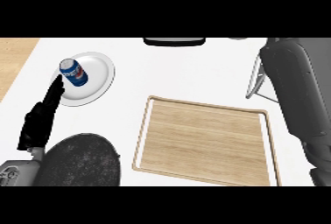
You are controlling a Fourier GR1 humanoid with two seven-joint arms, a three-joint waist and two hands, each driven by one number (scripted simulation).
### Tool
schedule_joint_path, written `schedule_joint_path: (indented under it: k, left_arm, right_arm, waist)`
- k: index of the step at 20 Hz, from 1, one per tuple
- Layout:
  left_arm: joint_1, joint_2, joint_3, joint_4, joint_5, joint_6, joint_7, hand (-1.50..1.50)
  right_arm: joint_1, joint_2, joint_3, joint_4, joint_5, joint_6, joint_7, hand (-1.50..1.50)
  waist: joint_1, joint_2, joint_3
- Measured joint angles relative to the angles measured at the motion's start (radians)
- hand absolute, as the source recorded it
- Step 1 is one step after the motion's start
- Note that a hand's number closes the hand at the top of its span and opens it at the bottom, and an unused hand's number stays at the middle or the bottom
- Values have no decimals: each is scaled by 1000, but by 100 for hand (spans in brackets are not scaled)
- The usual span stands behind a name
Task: Pick the bell pepper from the tray and place it in the tiered basket
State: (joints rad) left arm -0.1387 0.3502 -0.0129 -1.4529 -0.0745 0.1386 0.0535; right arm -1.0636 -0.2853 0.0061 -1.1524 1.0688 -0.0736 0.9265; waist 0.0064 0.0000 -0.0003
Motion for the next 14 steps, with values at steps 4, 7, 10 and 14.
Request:
schedule_joint_path:
  k: [4, 7, 10, 14]
  left_arm:
    - [2, -9, -3, -28, -12, 2, 23, 0]
    - [-7, -13, -3, -19, -21, 4, 22, 0]
    - [-5, -9, 6, -21, -20, -3, 24, 0]
    - [12, -17, 11, -31, -27, -5, 16, 0]
  right_arm:
    - [5, -61, -5, 75, 28, 14, -57, 150]
    - [13, -117, 9, 136, 76, 32, -83, 150]
    - [26, -168, 23, 182, 122, 59, -97, 150]
    - [45, -233, 0, 224, 141, 56, -143, 150]
  waist:
    - [3, 1, 0]
    - [2, 3, 0]
    - [2, 3, 0]
    - [1, 2, 0]
